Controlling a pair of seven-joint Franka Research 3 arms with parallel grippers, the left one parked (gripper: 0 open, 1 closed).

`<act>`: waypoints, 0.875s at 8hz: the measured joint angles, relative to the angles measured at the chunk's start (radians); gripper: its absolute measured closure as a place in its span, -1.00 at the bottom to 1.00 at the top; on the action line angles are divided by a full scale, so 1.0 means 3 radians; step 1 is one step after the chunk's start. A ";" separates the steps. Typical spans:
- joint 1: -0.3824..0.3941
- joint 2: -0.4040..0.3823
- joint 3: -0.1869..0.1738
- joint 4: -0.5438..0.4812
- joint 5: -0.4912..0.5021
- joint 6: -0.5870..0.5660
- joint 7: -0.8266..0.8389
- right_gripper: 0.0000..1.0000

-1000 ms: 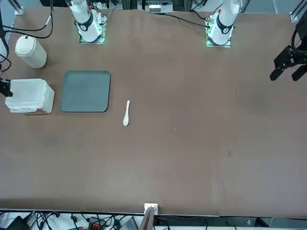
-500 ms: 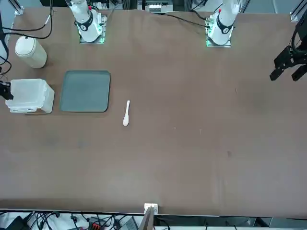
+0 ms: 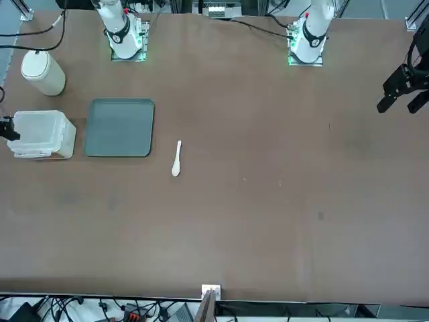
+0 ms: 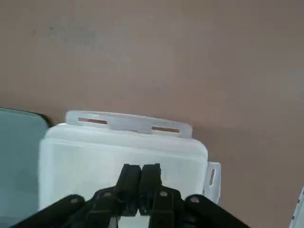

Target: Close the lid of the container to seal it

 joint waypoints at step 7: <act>0.0023 -0.0643 0.0871 0.0579 0.0205 -0.1601 0.1354 0.77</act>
